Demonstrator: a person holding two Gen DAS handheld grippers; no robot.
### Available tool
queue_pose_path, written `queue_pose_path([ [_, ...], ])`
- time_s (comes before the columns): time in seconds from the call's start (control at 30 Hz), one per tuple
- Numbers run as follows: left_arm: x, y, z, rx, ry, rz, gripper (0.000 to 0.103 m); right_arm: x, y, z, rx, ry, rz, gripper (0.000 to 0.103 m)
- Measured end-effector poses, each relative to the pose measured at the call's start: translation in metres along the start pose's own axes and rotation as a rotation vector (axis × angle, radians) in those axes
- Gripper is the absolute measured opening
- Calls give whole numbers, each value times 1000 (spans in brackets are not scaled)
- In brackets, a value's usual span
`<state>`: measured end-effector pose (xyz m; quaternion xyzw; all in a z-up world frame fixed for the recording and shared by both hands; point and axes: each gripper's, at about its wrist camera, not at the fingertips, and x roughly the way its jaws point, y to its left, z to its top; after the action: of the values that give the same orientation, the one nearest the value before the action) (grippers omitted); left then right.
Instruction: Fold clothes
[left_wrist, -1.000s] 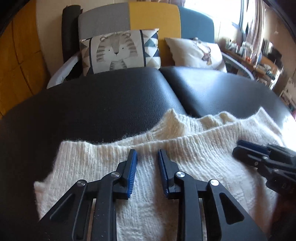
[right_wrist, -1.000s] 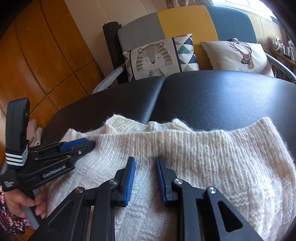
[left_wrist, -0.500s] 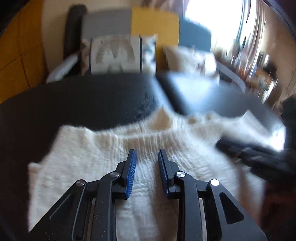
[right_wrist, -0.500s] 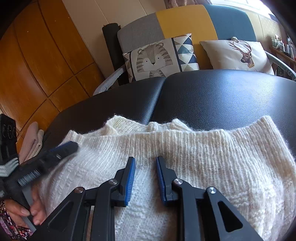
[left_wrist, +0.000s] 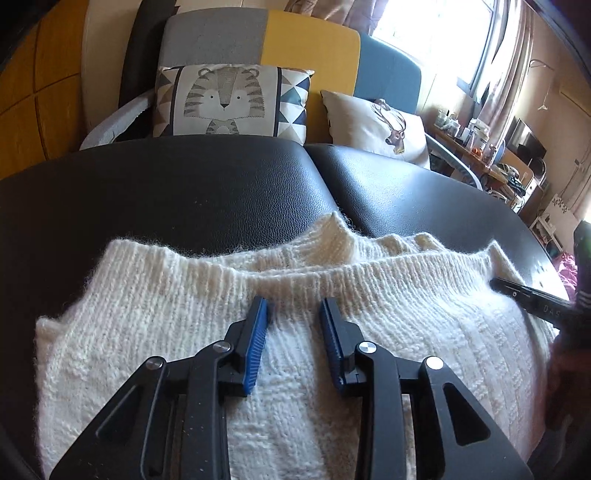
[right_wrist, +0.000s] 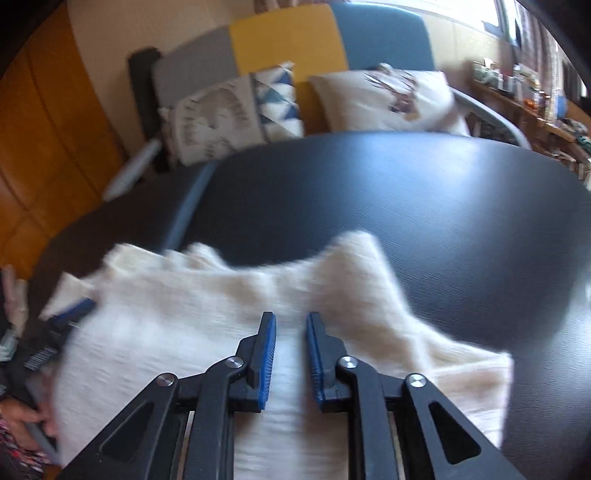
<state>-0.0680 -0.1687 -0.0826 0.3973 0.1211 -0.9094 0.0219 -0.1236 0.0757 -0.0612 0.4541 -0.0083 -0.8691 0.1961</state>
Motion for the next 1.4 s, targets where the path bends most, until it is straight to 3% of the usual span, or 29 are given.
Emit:
queue_pose_path([
  [0.17,-1,1,0,-1,0,-3,33,-5,-24,2,112,-40,57,5],
  [0.33,-1,1,0,-3,-3,-5,33,-46,-31,-8,188,-120,179,15],
  [0.47,0,0,0,-2,-4,-5,33,-41,-32,-19,88,-22,82,15],
  [0.53,0,2,0,-8,-5,-13,33,-47,-40,-19,108,-41,84,13],
  [0.7,0,4,0,-17,-6,-26,33,-92,-87,-24,303,-147,208,31],
  [0.9,0,3,-1,-13,-6,-21,33,-102,-164,-60,554,-34,273,42],
  [1.0,0,2,-1,-10,-6,-17,33,-93,-181,-78,639,37,376,47],
  [1.13,-1,1,-1,-9,-6,-16,33,-72,-182,-83,702,109,488,50],
  [1.4,0,0,-1,-9,-6,-16,33,-46,-157,-67,665,193,581,52],
])
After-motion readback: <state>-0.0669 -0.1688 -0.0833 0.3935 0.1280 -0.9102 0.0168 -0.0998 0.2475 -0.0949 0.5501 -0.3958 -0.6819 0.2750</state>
